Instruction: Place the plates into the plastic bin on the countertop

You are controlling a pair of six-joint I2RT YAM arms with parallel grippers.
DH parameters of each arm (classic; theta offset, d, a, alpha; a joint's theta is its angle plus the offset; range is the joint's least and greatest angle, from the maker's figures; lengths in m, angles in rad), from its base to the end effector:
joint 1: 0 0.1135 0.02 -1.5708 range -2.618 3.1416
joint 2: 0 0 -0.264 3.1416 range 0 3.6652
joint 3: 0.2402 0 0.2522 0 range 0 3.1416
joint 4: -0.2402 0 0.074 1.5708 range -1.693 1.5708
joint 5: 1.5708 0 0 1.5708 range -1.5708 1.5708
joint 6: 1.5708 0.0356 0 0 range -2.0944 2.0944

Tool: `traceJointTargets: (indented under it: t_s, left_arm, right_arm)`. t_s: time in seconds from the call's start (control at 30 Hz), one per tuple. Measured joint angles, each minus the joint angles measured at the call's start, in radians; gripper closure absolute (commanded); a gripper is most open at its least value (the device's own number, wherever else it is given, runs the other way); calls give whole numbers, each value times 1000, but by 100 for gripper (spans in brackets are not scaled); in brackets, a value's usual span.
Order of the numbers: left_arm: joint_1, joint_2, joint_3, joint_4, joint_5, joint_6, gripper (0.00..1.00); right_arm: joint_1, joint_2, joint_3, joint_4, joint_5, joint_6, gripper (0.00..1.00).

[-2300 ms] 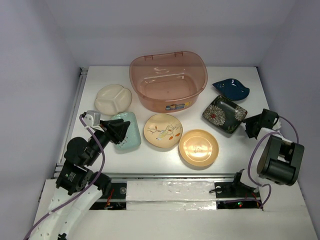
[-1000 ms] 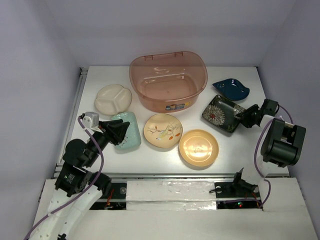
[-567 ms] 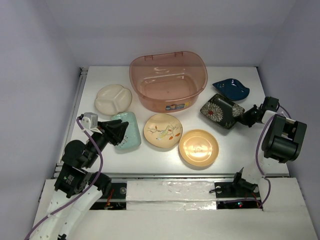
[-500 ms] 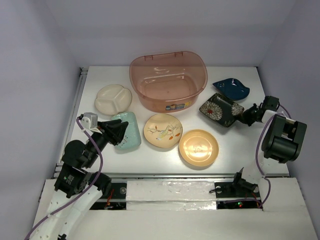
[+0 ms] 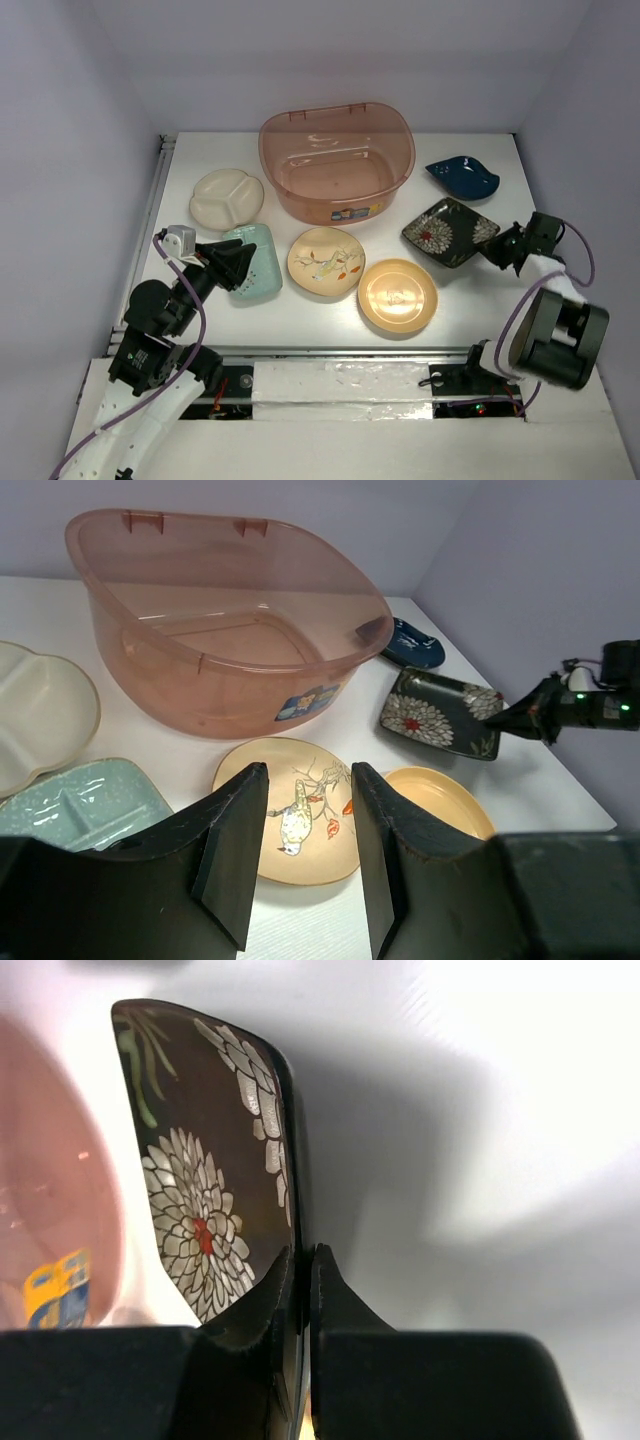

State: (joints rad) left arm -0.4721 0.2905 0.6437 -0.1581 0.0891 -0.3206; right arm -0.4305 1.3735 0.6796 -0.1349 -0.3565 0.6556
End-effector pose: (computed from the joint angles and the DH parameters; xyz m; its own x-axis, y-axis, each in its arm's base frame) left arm 0.0730 -0.0408 0.3514 -0.0034 -0.3507 -0.9365 0.5581 0.7764 -0.2928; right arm 0.2483 -0.1003 0.1827 -0.4232 0.8230 -0.3788 0.5485 0.5655 0.6159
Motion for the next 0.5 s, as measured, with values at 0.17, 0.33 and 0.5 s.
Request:
traceJointTargets:
  t_s: [0.17,0.33,0.5]
  left_arm:
    - [0,0,0,-5,-13,1,65]
    - [0,0,0,-7,-19,2,65]
    - [0,0,0,-7,-23,2,65]
  right_arm:
    - [0,-290,-48,-66,16,10,100]
    - [0,-533,-48,-98,15,4,100]
    - [0,-701,-18,-205,8,0,100]
